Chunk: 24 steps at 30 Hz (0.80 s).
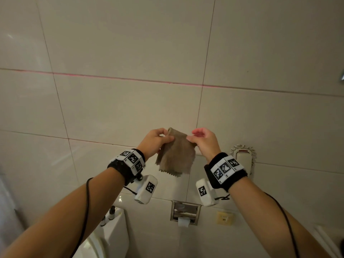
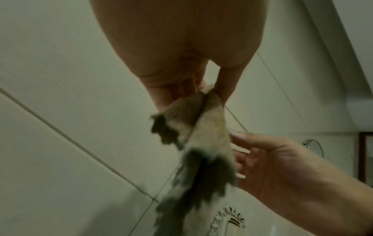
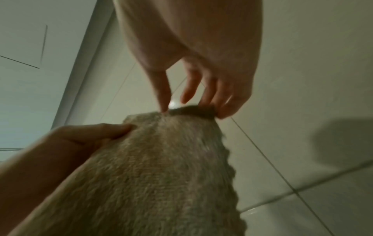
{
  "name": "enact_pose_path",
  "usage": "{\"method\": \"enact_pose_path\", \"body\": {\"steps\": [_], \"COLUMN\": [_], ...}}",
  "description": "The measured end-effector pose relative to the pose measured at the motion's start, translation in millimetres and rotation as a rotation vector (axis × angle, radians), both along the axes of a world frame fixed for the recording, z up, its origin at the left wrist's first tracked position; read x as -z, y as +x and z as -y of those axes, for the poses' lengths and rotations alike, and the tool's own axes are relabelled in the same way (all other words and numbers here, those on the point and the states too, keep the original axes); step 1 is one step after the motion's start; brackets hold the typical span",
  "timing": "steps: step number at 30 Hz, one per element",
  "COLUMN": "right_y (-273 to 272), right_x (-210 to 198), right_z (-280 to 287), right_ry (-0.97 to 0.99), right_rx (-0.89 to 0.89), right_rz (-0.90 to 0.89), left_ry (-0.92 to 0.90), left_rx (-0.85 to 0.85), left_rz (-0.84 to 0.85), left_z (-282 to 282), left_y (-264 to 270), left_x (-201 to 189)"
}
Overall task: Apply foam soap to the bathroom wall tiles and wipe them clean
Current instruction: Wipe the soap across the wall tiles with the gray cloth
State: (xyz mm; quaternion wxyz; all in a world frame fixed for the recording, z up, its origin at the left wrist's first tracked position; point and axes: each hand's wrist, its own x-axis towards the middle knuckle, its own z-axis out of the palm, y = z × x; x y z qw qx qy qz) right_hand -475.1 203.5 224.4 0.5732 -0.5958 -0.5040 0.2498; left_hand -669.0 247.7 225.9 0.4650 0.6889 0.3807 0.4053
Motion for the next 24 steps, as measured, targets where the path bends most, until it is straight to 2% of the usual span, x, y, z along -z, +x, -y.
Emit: {"method": "enact_pose_path", "body": {"steps": [2,5,8,10,12,19,24], "right_y": [-2,-9,-12,-15,-17,-18,-4], "right_x": [3,4,1,0,1,-3,-30], "right_z": [3,8,6,3,2,0,-5], "right_ry": [0.064,-0.069,-0.301,-0.310,-0.272,-0.170,-0.074], "right_rx": [0.136,0.012,-0.254,-0.406,-0.454,-0.248,-0.131], "right_rz": [0.021,-0.118,-0.520,-0.899,-1.119,-1.194,-1.141], "left_ry": [0.029,0.073,0.149,0.215,0.259,0.193,0.273], "left_rx": [-0.077,-0.132,-0.093,-0.046,-0.016,0.191,0.155], "left_rz": [0.008,0.022,-0.044,-0.130,-0.199,-0.340,-0.322], "left_z": [-2,-3,1,7,11,13,0], "left_y": [7,14,22,28,33,33,29], "left_x": [-1,0,-1,-3,-5,-22,-48]}}
